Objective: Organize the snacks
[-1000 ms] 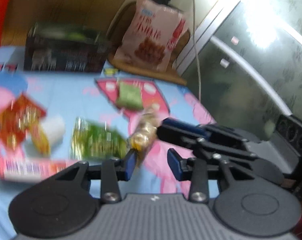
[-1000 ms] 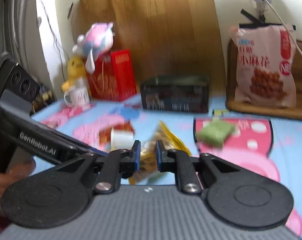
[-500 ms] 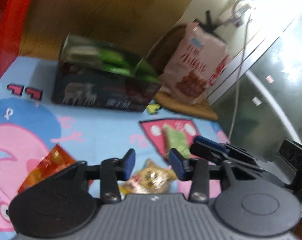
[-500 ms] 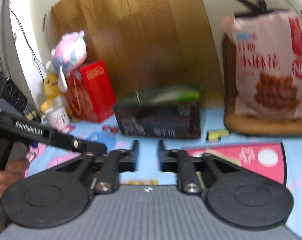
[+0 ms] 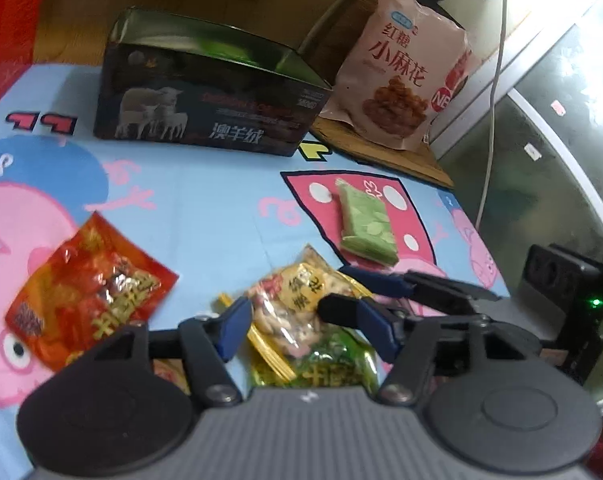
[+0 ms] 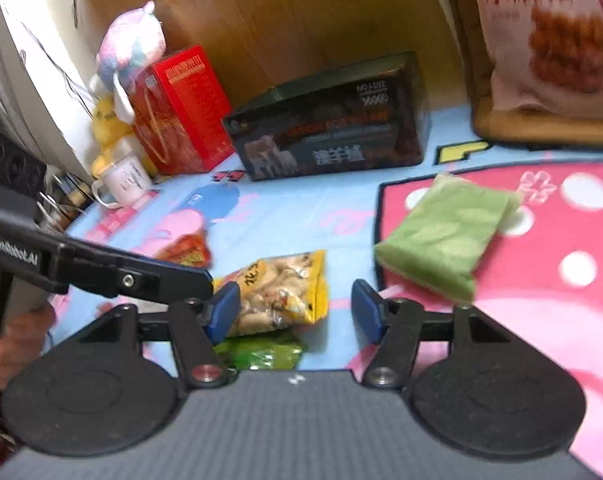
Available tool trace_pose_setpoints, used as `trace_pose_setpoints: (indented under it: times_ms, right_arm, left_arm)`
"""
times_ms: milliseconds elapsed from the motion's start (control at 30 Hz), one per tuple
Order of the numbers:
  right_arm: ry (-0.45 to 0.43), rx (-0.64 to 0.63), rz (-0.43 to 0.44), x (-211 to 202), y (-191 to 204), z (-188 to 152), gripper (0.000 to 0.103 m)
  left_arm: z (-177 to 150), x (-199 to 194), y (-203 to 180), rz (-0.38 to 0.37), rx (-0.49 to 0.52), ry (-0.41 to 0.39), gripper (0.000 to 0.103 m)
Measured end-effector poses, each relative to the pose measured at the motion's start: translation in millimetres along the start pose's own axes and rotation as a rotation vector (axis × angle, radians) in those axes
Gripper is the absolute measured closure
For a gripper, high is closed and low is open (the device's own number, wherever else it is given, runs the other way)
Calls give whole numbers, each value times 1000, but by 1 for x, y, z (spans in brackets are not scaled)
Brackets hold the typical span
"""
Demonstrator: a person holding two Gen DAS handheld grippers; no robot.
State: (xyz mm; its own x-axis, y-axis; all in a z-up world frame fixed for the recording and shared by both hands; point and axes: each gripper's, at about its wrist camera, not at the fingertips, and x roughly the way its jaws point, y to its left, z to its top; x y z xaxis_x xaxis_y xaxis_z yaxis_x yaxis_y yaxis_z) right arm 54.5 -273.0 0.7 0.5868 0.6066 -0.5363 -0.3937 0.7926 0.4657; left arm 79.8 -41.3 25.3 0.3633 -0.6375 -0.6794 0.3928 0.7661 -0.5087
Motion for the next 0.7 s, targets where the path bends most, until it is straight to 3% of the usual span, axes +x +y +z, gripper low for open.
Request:
trace_pose_setpoints:
  times_ms: [33,100,367,567,700]
  right_arm:
    - [19,22,31,1,-1,-1,62]
    - [17,57,54,0,-1,-4,66]
    - [-123,0,-127,-38,20,-38,67]
    - [-133,0,-150,-48,16,-48,54]
    - [-167,10,-153,-47,14,-47,30]
  left_arm:
    - [-1,-1,-1,-11,1,-1,43]
    - [-3,0,-5,-8,17,-8,43]
    - [5,14,-14,-30,26,-17,40]
    - [4,14,-16,-36,33,-13,33]
    - [2,10,-15,-48,32,-15,30]
